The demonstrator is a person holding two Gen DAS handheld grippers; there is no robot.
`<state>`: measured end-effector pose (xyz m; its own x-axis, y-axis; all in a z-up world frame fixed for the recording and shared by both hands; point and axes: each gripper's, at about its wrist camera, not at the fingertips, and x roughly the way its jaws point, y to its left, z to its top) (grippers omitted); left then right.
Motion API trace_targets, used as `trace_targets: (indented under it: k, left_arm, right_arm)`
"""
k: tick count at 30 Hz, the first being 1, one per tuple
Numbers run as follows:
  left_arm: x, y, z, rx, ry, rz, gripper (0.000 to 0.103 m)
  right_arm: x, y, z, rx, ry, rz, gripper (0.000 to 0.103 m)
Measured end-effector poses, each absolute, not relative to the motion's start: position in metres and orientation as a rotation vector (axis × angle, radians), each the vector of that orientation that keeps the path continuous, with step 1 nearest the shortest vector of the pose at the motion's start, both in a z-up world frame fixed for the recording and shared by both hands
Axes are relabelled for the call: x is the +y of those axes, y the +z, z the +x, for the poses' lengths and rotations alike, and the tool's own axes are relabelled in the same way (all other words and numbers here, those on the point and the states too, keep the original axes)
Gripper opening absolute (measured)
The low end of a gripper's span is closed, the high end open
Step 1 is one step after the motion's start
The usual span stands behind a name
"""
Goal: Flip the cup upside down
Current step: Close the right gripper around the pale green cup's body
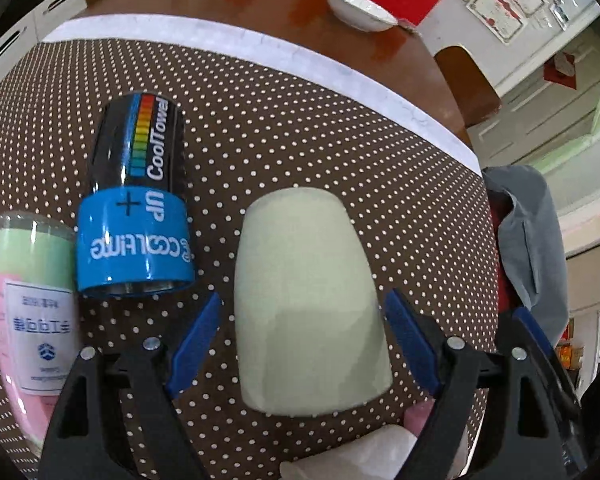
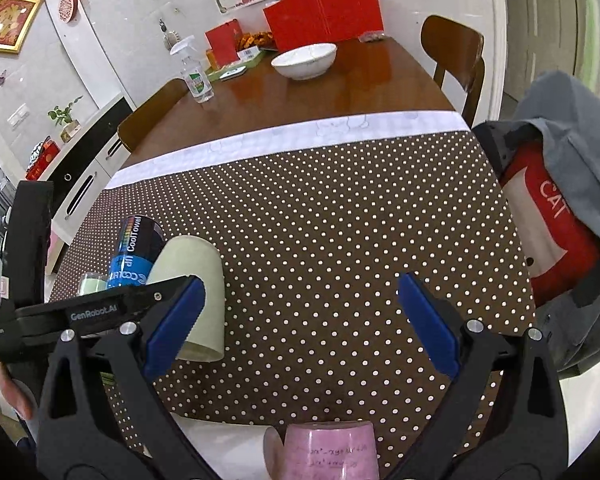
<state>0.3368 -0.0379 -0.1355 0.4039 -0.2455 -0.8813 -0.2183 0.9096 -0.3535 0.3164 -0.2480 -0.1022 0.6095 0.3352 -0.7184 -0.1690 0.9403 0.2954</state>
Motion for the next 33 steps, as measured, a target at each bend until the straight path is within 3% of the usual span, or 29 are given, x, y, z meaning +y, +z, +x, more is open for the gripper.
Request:
trace_targets:
  k: [5, 9, 16, 33]
  left_arm:
    - [-0.036, -0.155, 0.346, 1.196, -0.039, -0.548, 0.082]
    - [-0.049, -0.157, 0.349, 1.199, -0.099, -0.468, 0.077]
    - [-0.062, -0.151, 0.348, 1.185, -0.082, -0.345, 0.077]
    - [-0.064, -0.082, 0.299, 1.027, -0.139, -0.152, 0.076]
  right_arm:
    - [-0.247, -0.111, 0.32, 0.891, 0.288, 0.212, 0.095]
    - [-0.243, -0.116, 0.321, 0.91, 0.287, 0.2, 0.095]
    - [-0.243, -0.116, 0.319, 0.916, 0.272, 0.208, 0.095]
    - [-0.255, -0.083, 0.271, 0.835, 0.266, 0.273, 0.095]
